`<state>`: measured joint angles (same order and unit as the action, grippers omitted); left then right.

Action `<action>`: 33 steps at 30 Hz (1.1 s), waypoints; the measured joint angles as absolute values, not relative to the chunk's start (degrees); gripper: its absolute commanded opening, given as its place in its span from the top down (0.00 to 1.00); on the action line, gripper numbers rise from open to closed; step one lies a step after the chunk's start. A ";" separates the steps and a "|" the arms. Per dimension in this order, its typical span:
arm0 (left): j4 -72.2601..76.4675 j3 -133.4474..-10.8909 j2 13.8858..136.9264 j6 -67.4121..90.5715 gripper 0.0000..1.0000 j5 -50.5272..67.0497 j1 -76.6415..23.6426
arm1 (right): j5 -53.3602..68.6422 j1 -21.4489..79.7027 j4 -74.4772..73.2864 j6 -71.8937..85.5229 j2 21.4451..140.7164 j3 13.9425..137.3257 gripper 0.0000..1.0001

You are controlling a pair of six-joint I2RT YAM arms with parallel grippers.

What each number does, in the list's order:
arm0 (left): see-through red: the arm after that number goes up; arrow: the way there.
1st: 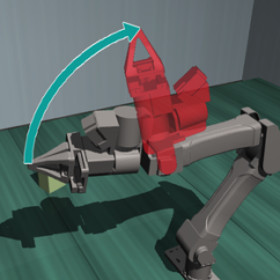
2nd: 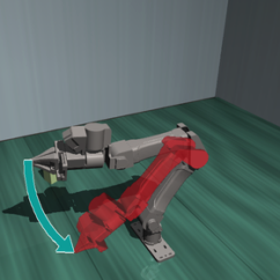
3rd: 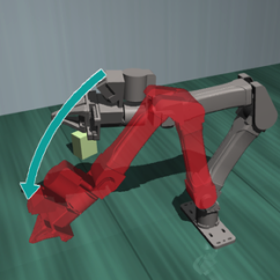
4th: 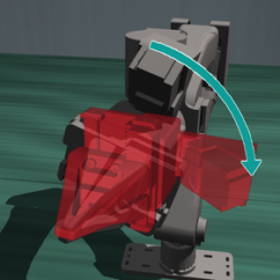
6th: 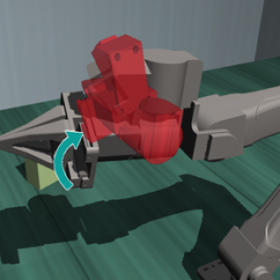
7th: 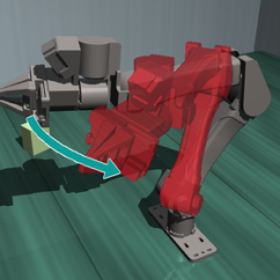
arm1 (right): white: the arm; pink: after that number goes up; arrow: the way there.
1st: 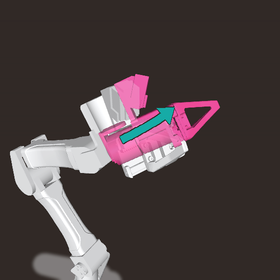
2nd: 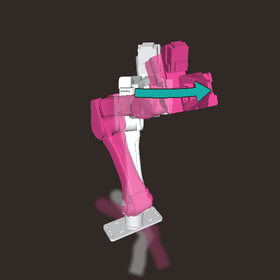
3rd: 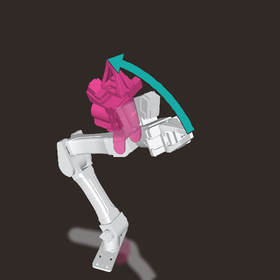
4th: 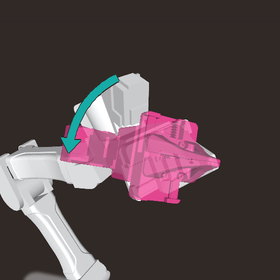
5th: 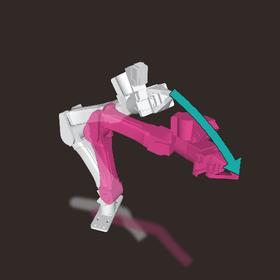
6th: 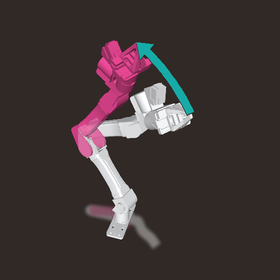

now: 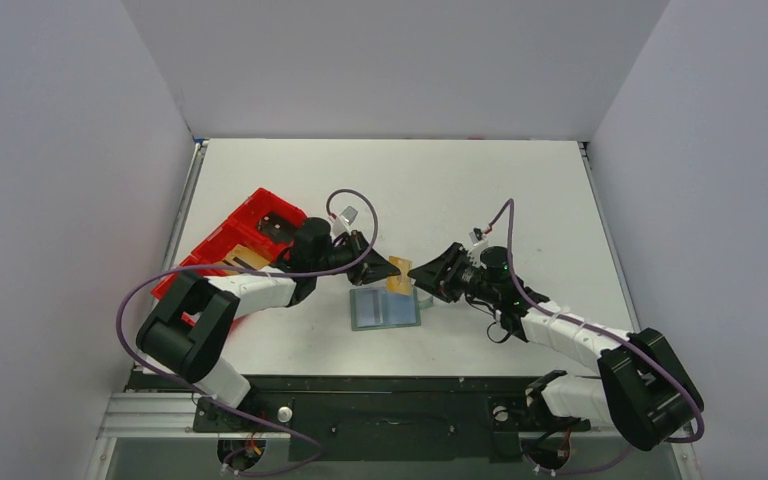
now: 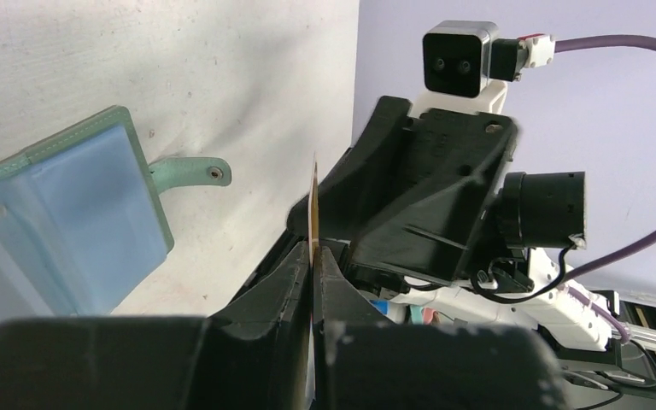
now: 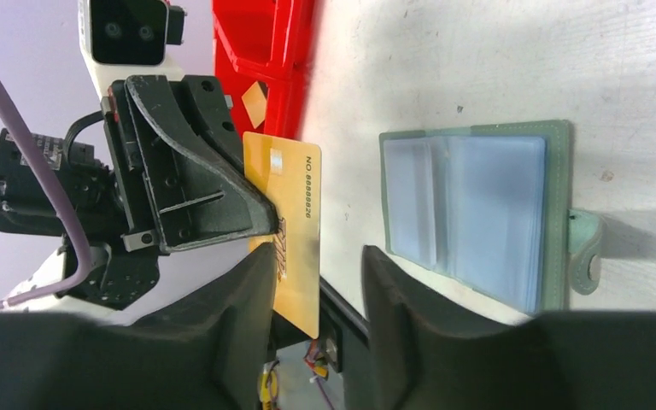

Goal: Take the credit cards out of the card holder
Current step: Place the credit card in the storage box.

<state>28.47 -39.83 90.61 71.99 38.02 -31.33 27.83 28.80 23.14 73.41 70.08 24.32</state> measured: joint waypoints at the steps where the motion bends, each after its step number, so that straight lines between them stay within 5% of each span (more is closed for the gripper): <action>1: 28.45 -39.83 90.61 71.92 1.00 38.00 -31.33 | 27.62 28.80 22.28 73.17 69.82 24.51 0.41; 4: 27.57 -39.83 90.56 71.22 1.00 37.78 -31.31 | 26.00 28.80 17.12 70.54 67.53 25.93 0.32; 13: 11.46 -40.27 83.29 63.07 1.00 33.61 -26.96 | 17.89 28.80 0.60 61.63 61.87 32.80 0.31; 33: -22.44 -43.55 66.08 43.40 1.00 20.75 6.46 | 10.46 28.80 -14.59 50.06 63.48 37.63 0.31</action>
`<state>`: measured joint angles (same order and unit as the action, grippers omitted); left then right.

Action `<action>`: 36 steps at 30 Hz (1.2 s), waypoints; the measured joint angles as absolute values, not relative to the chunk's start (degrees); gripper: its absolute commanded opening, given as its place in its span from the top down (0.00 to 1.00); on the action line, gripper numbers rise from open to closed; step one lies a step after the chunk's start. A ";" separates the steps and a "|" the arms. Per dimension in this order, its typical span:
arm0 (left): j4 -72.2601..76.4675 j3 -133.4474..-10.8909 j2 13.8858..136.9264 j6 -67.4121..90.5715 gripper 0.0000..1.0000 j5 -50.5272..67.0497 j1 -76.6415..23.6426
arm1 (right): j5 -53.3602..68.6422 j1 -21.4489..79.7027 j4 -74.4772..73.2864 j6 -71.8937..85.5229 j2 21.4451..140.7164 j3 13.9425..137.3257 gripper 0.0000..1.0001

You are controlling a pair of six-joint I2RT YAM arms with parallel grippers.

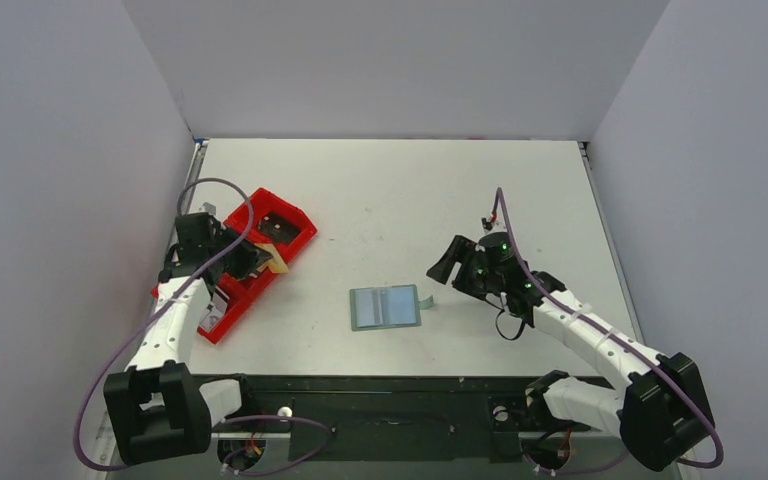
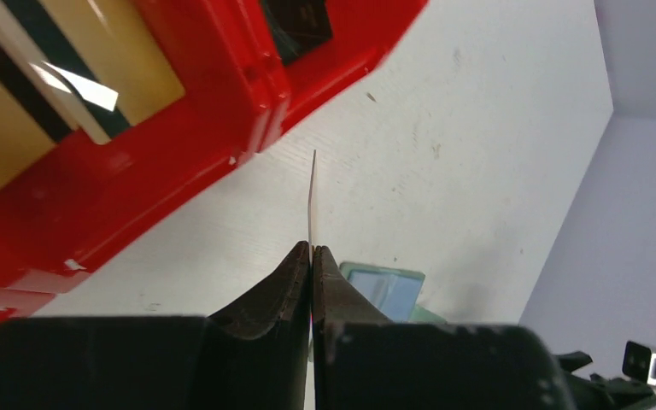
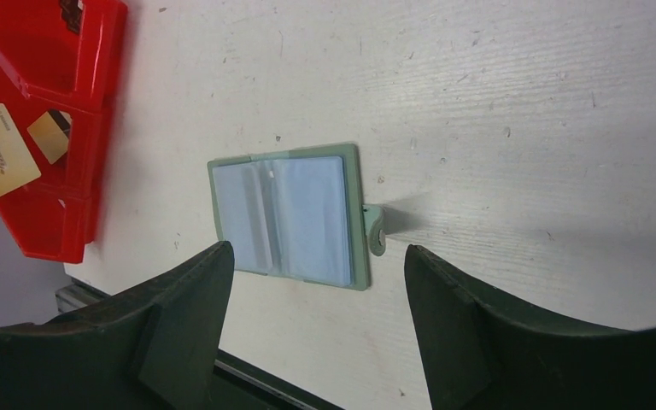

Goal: Take the credit cards out of the card holder
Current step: Place the credit card in the storage box.

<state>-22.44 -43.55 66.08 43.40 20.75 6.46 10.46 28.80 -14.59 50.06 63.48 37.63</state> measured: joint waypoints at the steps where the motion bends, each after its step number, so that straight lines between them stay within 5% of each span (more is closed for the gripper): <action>1: -22.79 -43.55 66.00 43.18 1.00 20.32 7.70 | 10.46 28.80 -14.74 49.78 63.68 37.71 0.31; 25: -16.29 -47.35 80.88 44.01 0.99 8.27 18.59 | 10.48 28.80 -16.80 46.94 64.27 38.13 0.31; 30: -14.87 -48.88 83.85 45.04 0.71 6.76 18.63 | 10.46 28.80 -17.08 46.92 63.92 38.13 0.31; 36: -15.09 -49.28 84.36 45.84 0.59 5.76 18.74 | 10.46 28.80 -17.50 46.89 62.87 38.13 0.31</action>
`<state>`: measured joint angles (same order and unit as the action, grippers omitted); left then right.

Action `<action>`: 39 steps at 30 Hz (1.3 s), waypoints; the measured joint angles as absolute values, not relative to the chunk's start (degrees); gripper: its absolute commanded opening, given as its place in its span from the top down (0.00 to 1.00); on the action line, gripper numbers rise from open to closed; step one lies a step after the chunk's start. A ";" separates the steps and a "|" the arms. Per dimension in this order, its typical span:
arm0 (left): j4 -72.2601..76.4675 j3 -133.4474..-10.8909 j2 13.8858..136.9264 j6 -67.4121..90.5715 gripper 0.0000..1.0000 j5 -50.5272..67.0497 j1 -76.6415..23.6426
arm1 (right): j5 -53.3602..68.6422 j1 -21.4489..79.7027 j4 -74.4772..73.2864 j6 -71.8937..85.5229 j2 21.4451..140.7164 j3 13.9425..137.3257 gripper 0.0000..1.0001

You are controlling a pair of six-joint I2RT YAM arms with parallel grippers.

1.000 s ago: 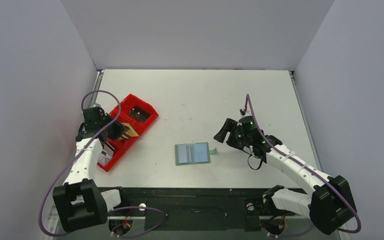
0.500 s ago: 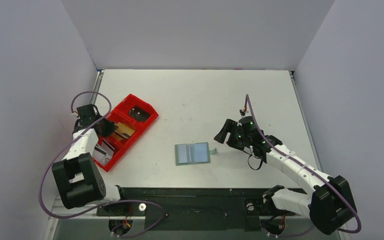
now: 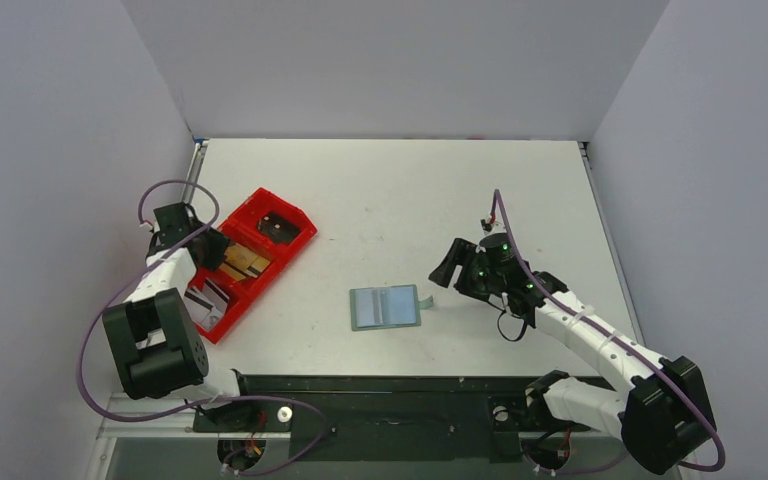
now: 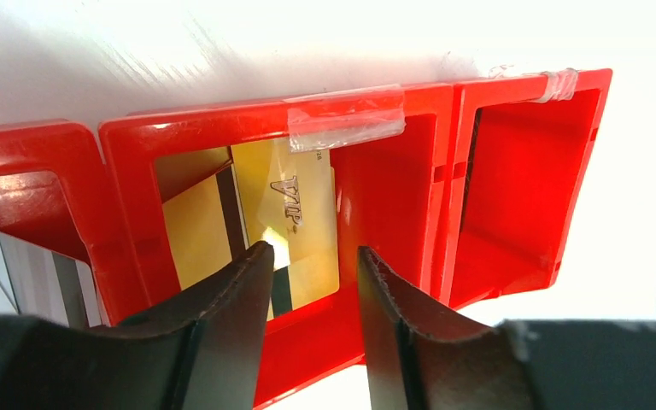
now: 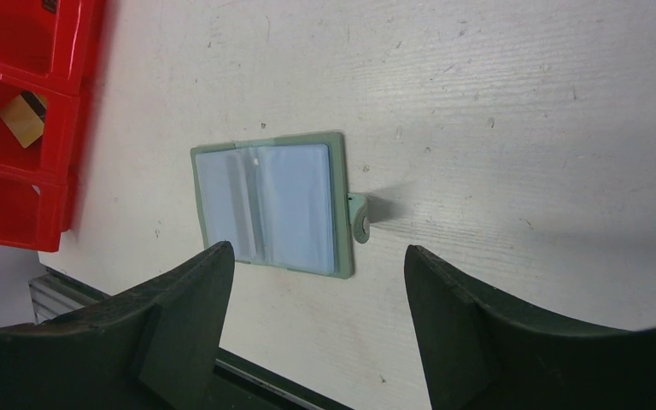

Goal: Take the credit cards out of the card holder
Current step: Place the credit card in the storage box, then remove the credit card from the card holder.

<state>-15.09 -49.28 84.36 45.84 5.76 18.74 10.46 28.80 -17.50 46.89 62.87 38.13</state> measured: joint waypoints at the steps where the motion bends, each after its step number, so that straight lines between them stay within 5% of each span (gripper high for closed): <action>1: -15.25 -49.58 84.36 45.87 0.59 5.58 18.74 | 10.46 28.80 -17.56 46.89 62.87 38.13 0.31; 22: -25.08 -55.11 75.20 42.61 0.45 -4.29 13.74 | 8.91 28.80 -18.35 46.94 62.87 37.91 0.31; 39: -30.76 -56.21 71.61 39.79 0.45 -8.05 -13.32 | 5.45 30.22 -18.74 48.58 62.89 37.91 0.31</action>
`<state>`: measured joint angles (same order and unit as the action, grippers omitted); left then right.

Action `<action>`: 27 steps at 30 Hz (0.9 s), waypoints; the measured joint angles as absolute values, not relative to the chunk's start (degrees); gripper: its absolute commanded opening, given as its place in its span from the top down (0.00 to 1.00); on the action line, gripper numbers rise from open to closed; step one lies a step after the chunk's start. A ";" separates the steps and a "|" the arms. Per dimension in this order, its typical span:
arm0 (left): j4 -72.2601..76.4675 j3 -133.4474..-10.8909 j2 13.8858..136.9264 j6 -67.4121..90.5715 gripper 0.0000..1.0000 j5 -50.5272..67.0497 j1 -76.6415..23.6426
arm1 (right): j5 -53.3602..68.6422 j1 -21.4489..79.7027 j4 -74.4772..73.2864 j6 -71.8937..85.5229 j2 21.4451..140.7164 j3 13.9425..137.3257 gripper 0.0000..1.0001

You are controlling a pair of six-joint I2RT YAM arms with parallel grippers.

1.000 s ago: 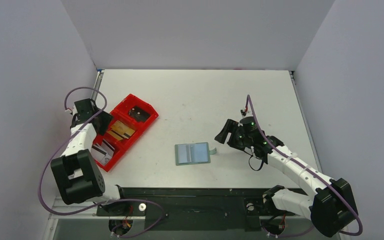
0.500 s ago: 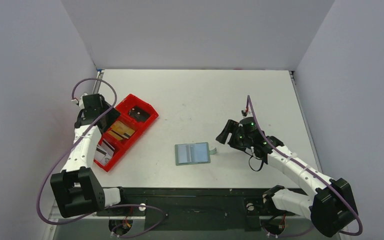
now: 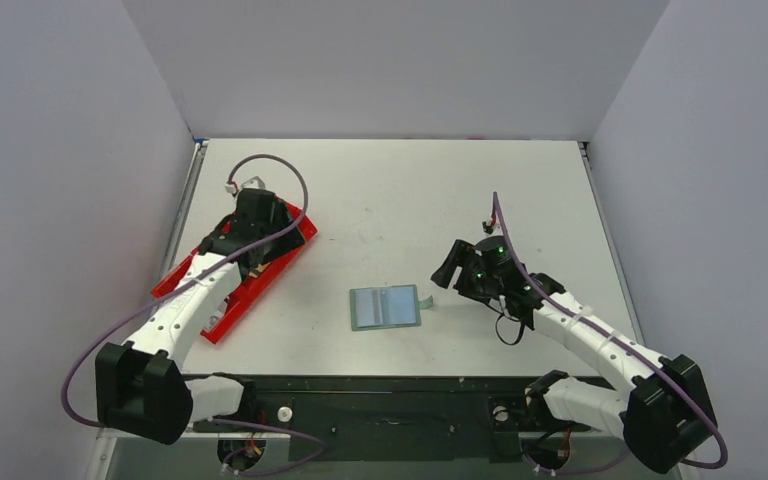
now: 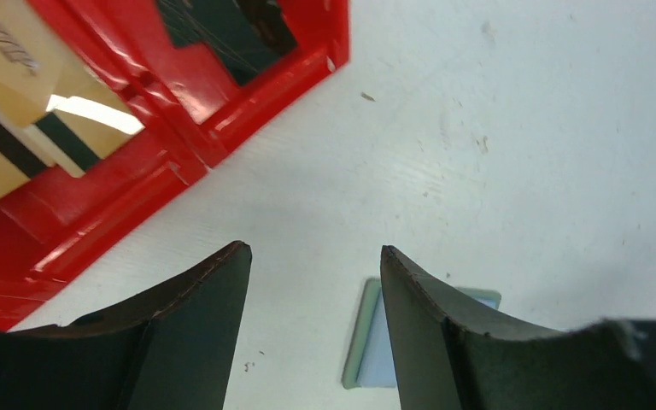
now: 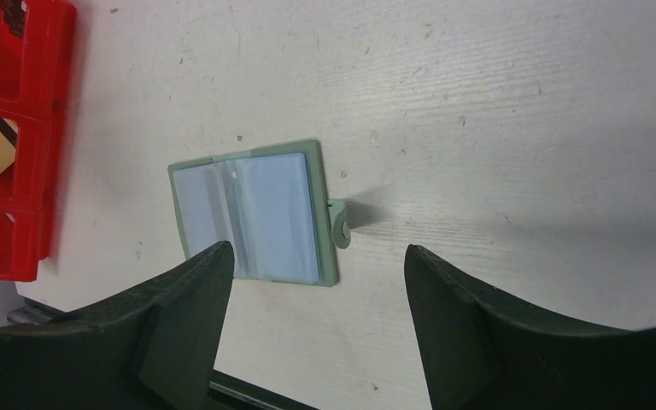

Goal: Take the credit cards out of the card holder
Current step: Remove the credit card from the card holder.

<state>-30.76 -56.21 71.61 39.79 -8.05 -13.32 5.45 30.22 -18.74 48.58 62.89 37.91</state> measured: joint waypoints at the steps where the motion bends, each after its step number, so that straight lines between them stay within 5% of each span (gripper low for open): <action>1: -30.76 -56.23 71.68 39.79 0.44 -8.12 -14.81 | 4.99 30.83 -18.72 48.80 62.89 37.91 0.31; 12: -30.33 -56.45 75.99 38.72 0.44 -1.23 -28.58 | -2.17 42.19 -18.87 52.25 70.11 40.53 0.32; 27: -29.19 -50.06 74.78 38.54 0.44 3.70 -29.12 | -7.31 54.85 -17.89 54.74 91.46 55.48 0.37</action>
<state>-29.19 -50.06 74.78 38.54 3.70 -29.12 -7.31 54.85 -17.89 54.74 91.46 55.48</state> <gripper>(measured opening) 0.557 0.628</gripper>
